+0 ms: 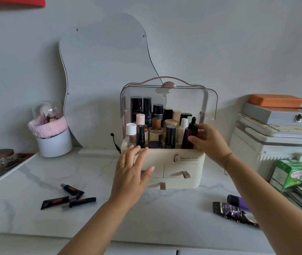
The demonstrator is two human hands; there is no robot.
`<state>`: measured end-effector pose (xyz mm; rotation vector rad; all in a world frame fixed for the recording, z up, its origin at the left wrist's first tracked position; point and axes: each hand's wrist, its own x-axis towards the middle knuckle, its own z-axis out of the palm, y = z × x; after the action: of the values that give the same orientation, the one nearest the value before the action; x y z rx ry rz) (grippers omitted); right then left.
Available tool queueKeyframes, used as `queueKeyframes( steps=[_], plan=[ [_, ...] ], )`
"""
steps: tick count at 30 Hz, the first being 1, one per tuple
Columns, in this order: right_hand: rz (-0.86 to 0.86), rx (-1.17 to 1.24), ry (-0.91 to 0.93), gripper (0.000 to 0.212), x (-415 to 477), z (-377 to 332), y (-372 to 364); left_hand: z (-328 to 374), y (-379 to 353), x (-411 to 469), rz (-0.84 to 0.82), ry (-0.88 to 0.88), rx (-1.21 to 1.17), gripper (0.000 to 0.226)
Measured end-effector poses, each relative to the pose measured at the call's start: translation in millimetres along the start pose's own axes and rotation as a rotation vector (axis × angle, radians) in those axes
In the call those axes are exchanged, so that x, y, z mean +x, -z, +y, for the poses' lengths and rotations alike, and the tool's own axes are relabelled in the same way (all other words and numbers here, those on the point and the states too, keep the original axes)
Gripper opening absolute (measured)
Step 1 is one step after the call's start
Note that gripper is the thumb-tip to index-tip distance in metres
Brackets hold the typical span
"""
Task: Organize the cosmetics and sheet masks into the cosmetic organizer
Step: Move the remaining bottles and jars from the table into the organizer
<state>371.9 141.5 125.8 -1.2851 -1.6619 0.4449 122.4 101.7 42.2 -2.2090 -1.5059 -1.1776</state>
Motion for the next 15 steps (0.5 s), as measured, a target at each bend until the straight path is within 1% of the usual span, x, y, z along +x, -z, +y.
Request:
queueKeyframes(
  steps=[4,7,9,10,12,14,15],
  plan=[
    [-0.075,0.041,-0.008,0.038,3.2,6.6,3.7,-3.0,-3.5,-1.1,0.006,-0.001,0.008,0.056],
    [-0.128,0.055,-0.025,0.042,-1.3,4.3,3.9,-2.2,-2.9,-2.2,-0.01,-0.006,0.005,0.057],
    [-0.104,0.065,-0.038,0.047,-8.6,1.2,3.1,-1.1,0.2,-2.5,-0.029,-0.005,-0.033,0.059],
    [-0.05,0.029,-0.027,0.05,-14.3,-0.3,2.7,-0.9,2.3,-3.6,-0.032,-0.003,-0.074,0.059],
    [0.149,-0.058,0.022,0.048,-31.6,-0.8,-0.2,-0.1,5.3,-10.4,0.013,0.019,-0.168,0.057],
    [0.38,-0.017,0.021,0.03,-57.4,1.8,-8.2,2.2,2.9,-24.2,0.127,0.126,-0.264,0.052],
    [0.451,0.031,-0.029,0.018,-70.3,4.9,-14.2,3.9,-0.1,-32.1,0.197,0.226,-0.332,0.045]
  ],
)
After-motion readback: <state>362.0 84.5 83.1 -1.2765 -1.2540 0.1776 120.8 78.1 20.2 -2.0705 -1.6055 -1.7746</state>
